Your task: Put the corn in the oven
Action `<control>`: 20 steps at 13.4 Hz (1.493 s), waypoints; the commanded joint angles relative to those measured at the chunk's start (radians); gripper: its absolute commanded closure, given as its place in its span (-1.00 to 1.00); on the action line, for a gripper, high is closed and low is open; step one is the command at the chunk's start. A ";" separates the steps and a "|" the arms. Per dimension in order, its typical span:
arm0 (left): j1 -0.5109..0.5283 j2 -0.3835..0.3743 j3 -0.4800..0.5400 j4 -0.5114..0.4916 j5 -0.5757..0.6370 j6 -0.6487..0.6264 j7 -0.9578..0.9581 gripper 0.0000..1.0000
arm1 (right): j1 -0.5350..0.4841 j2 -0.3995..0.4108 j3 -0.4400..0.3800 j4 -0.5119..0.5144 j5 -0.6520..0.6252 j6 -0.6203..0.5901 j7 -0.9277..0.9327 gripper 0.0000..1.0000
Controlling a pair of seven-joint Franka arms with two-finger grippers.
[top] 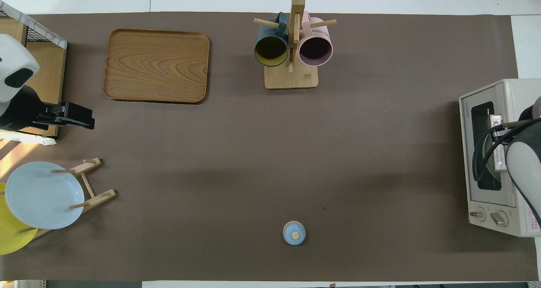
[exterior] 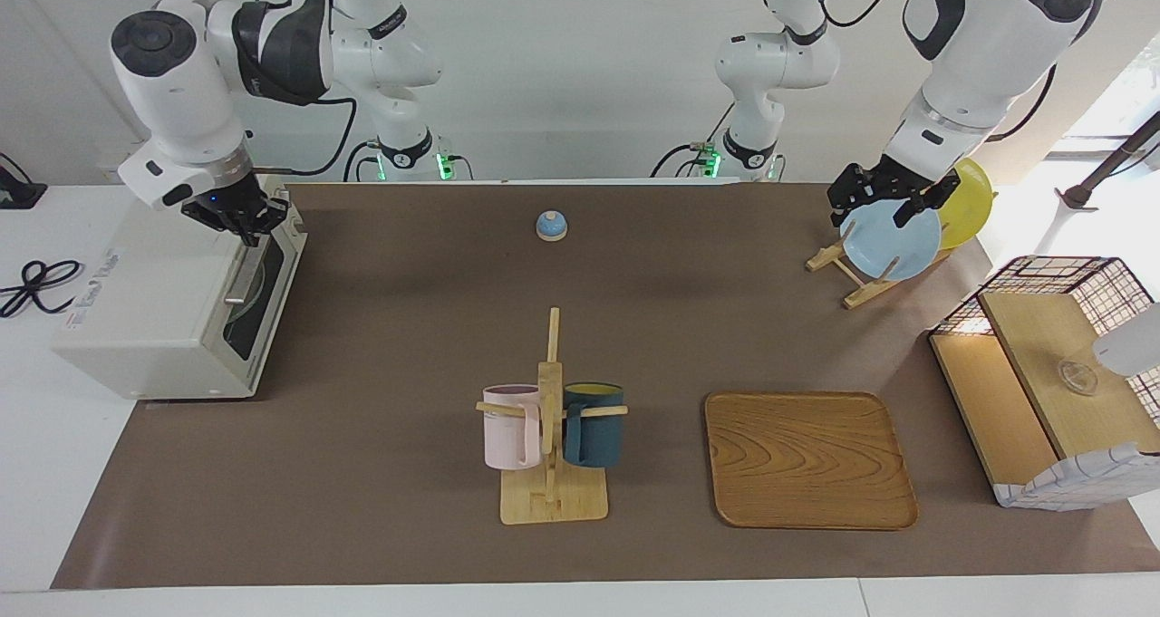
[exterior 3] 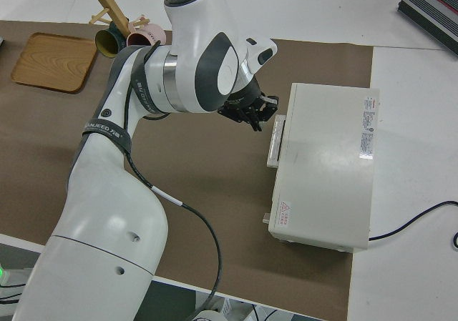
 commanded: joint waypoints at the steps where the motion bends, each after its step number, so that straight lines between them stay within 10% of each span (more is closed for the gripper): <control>1: 0.007 -0.011 -0.007 -0.014 0.020 0.008 0.007 -1.00 | 0.029 0.057 0.008 0.133 0.124 -0.085 -0.019 0.71; 2: 0.007 -0.011 -0.007 -0.014 0.020 0.008 0.007 -1.00 | 0.049 0.075 0.008 0.172 0.147 -0.117 -0.016 0.27; 3: 0.007 -0.011 -0.007 -0.014 0.020 0.008 0.007 -1.00 | 0.067 0.080 0.008 0.192 0.159 -0.133 -0.009 -0.69; 4: 0.007 -0.011 -0.007 -0.014 0.020 0.008 0.007 -1.00 | 0.081 0.082 0.008 0.198 0.161 -0.137 0.005 -1.00; 20: 0.007 -0.011 -0.007 -0.014 0.020 0.008 0.007 -1.00 | 0.118 0.089 0.000 0.255 0.161 -0.200 0.128 -1.00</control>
